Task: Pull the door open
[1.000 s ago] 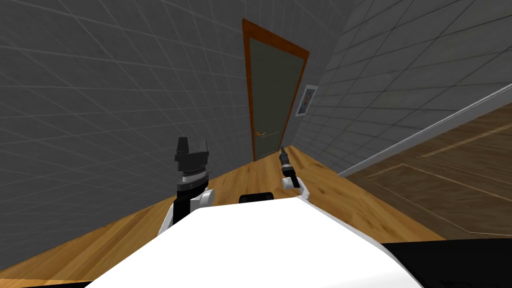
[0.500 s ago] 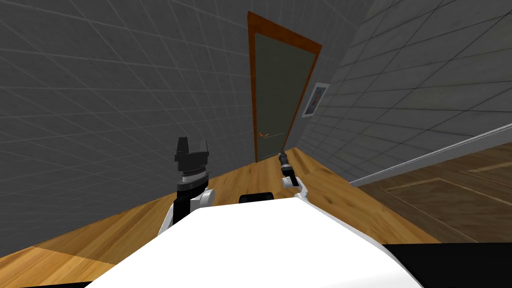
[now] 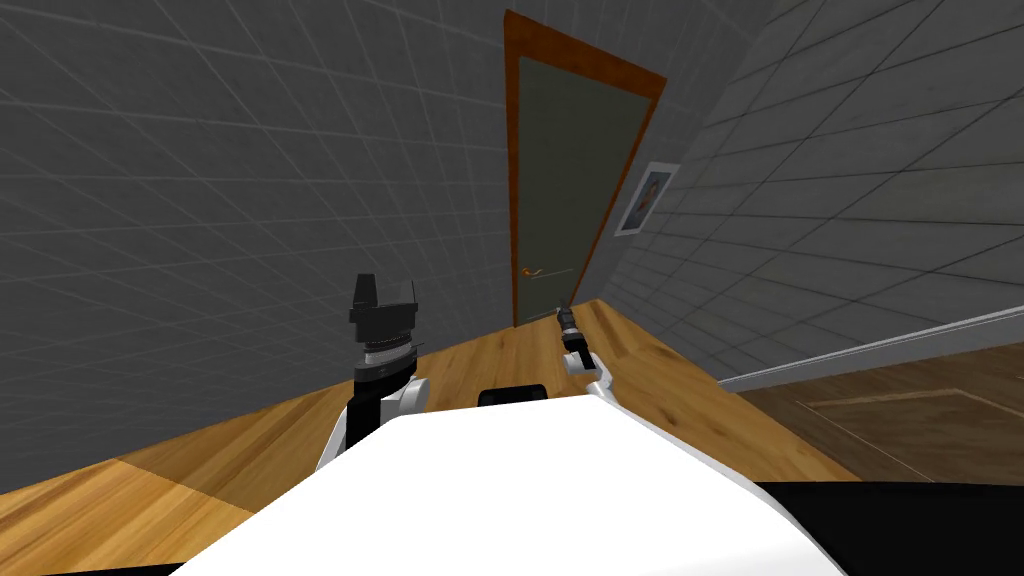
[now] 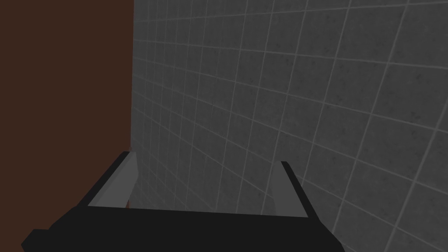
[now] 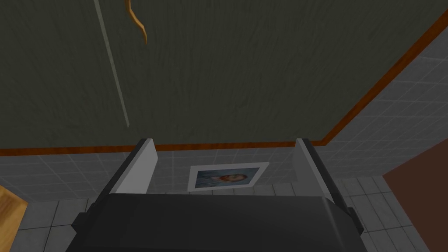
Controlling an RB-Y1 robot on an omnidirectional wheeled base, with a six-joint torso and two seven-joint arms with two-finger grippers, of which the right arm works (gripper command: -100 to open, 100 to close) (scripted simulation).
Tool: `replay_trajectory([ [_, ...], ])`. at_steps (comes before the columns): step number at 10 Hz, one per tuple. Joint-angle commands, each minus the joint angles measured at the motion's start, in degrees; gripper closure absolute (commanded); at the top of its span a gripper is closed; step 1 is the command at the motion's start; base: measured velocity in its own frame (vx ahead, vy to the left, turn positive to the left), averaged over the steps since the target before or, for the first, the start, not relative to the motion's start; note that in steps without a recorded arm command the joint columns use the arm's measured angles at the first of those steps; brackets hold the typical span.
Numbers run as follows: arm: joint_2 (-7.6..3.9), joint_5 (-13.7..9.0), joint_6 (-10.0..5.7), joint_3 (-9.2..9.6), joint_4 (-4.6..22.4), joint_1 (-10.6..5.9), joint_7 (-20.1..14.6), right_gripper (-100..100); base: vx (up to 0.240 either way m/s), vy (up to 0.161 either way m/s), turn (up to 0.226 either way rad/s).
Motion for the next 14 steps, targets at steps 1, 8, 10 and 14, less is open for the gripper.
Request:
replay_trajectory([
  [1,-0.32,-0.33,-0.5,-0.11,2.25,-0.91,-0.2,-100,0.076,-0.049,0.133],
  [8,-1.62,-1.78,-2.33,-0.71,12.16,-5.41,-0.99,-100,0.082,-0.065,0.137],
  [10,-1.94,-2.16,-2.82,-0.88,14.82,-6.61,-1.2,-100,0.079,-0.052,0.123],
  [14,-2.57,-2.93,-3.79,-1.2,20.07,-8.99,-1.62,-100,0.072,-0.069,0.129],
])
